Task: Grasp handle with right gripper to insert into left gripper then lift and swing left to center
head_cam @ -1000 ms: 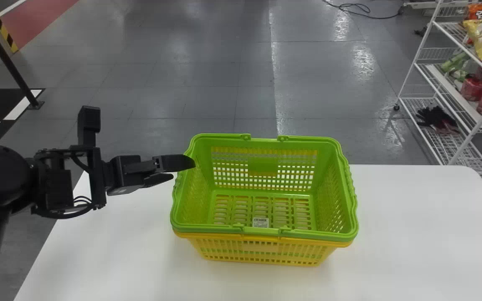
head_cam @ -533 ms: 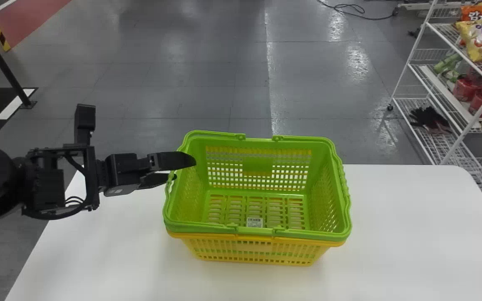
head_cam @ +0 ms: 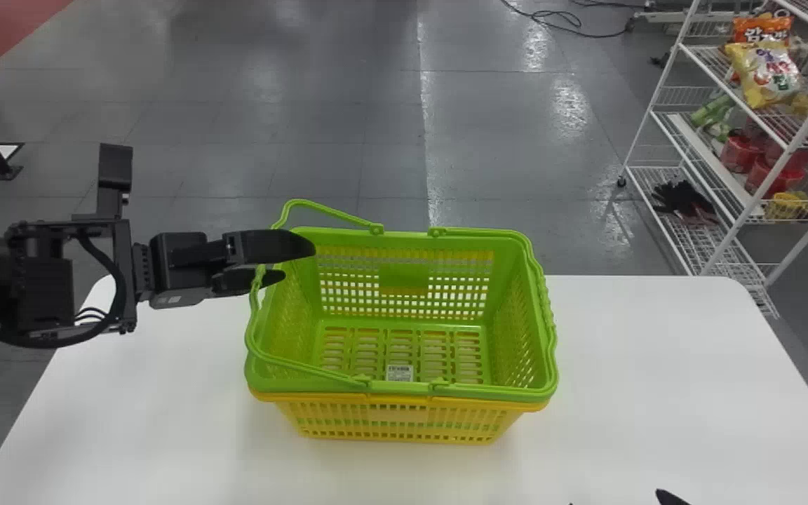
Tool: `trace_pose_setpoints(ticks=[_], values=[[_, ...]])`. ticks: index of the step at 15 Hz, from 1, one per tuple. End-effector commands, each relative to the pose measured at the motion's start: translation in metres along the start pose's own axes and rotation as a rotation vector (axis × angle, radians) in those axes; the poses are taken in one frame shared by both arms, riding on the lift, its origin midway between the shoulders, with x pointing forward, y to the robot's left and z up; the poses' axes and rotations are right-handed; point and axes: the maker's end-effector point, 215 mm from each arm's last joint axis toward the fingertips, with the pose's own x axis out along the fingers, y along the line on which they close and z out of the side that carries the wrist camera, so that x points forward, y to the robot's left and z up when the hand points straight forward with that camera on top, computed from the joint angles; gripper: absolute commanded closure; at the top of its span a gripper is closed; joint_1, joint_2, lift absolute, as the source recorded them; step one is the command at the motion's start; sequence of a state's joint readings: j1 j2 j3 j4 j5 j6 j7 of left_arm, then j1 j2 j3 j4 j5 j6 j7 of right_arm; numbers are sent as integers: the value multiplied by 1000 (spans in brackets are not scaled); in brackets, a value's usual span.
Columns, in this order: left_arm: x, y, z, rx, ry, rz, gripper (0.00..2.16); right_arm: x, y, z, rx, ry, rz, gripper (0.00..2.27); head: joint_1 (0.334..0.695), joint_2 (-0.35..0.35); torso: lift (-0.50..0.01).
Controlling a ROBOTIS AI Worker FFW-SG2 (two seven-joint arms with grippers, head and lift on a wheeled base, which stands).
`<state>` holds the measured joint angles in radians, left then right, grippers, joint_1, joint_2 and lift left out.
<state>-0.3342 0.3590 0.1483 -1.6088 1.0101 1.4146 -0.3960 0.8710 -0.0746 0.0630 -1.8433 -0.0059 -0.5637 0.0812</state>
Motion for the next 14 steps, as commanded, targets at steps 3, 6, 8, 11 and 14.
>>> trace_pose_setpoints(ticks=[3,6,8,11,14], values=[[12,-16,8,42,32,-7,-1,18,-28,24,-30,-29,-39,144,695,-64,-93],[18,-27,10,61,60,-18,-1,37,-36,36,-42,-37,-46,188,695,-92,-93],[24,-35,9,55,83,-41,-1,53,-42,47,-53,-67,-53,191,695,-104,-93],[32,-49,4,25,123,-93,-1,73,-55,57,-79,-74,-65,417,695,-129,-93],[39,-64,3,-8,156,-146,2,85,-58,58,-110,-64,-62,1794,695,-156,-93]])
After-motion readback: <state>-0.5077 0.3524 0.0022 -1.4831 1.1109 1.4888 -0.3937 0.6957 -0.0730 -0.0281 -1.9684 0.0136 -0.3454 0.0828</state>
